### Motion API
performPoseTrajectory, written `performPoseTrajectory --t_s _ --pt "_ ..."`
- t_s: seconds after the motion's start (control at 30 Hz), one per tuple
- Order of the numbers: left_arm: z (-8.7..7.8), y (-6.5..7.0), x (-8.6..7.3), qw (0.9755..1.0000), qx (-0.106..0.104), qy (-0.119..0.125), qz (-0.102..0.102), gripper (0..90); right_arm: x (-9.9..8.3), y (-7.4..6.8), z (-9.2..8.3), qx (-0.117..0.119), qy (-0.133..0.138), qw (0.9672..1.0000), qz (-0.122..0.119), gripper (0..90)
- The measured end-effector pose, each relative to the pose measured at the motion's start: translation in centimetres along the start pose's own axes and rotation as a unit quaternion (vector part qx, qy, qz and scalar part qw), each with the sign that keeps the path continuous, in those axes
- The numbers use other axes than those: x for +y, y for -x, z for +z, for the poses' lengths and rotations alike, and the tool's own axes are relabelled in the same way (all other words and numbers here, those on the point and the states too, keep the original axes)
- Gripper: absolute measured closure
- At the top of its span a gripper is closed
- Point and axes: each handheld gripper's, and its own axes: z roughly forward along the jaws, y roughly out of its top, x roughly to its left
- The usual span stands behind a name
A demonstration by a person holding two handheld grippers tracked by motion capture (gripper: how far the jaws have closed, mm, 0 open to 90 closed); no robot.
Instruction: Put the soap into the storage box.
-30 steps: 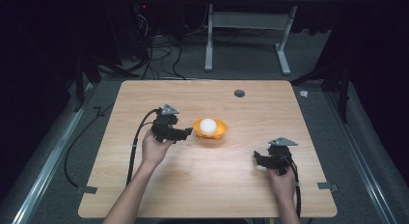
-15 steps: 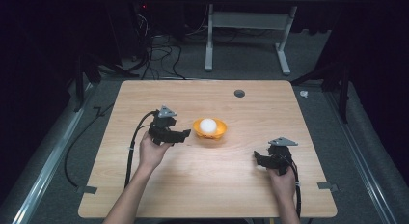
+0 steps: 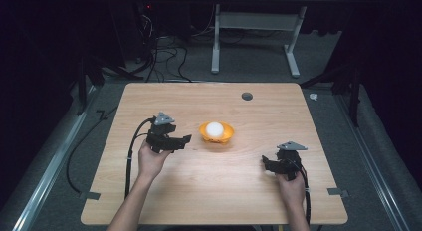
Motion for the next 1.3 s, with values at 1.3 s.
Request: performPoseTrajectory --t_s 1.3 --pt "-2.3 -1.2 -3.1 0.9993 0.02 0.011 -0.029 27.8 0.0 0.0 0.0 -0.001 -0.001 1.0 0.001 24.3"
